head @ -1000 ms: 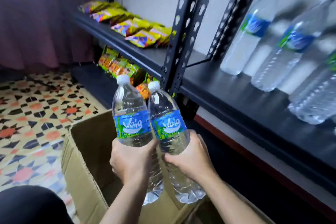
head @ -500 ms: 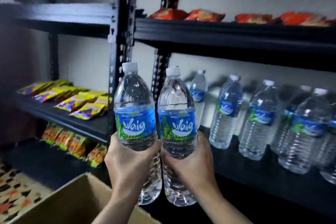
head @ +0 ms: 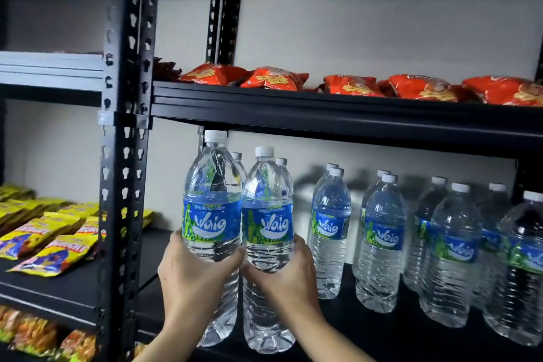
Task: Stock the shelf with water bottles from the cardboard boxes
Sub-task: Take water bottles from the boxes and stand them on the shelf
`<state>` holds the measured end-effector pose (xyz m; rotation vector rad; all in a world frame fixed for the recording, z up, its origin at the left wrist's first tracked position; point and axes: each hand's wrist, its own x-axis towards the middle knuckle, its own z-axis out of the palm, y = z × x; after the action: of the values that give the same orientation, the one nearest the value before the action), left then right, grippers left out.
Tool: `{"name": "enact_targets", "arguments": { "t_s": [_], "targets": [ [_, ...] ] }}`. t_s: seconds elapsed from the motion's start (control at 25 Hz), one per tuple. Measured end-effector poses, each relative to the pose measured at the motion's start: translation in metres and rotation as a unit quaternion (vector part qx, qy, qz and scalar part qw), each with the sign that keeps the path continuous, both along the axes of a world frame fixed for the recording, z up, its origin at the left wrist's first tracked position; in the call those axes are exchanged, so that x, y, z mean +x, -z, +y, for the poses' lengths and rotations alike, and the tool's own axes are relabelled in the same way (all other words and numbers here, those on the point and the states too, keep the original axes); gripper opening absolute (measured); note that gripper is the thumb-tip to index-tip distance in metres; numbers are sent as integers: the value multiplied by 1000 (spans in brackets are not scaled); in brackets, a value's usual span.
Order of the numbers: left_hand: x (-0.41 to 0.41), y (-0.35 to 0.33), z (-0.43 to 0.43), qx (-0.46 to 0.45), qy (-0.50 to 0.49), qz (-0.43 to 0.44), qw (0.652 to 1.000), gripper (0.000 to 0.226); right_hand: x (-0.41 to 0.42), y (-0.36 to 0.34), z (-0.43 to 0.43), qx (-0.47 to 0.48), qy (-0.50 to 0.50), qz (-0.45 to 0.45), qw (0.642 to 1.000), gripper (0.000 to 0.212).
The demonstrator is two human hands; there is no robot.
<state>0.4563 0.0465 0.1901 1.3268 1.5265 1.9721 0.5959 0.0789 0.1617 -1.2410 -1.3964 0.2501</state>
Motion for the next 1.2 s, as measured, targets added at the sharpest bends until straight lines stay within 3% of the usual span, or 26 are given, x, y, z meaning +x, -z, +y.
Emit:
{"name": "enact_targets", "arguments": {
  "t_s": [0.16,0.32,0.48,0.56,0.72,1.2],
  "targets": [
    [-5,-2,41,-10,-4,6,1000,62,-9,-2,36,-39,1,6,999,95],
    [-10,1,72,-16,-18,2,1000,62,-11,5,76,-62,-5,31,998,78],
    [-22,5,95,-3,-22,6,1000,62,-21,17,122,26,91,98,991,96],
    [-25,6,103,4,-23,18,1000,63,-23,21,133,24,123,126,984,95],
    [-26,6,108,26,-14,25,999,62,-15,40,139,-8,158,97,983,94],
    [-20,17,108,28,-10,34,999,66,-16,44,157,24,156,93,983,97]
  ]
}}
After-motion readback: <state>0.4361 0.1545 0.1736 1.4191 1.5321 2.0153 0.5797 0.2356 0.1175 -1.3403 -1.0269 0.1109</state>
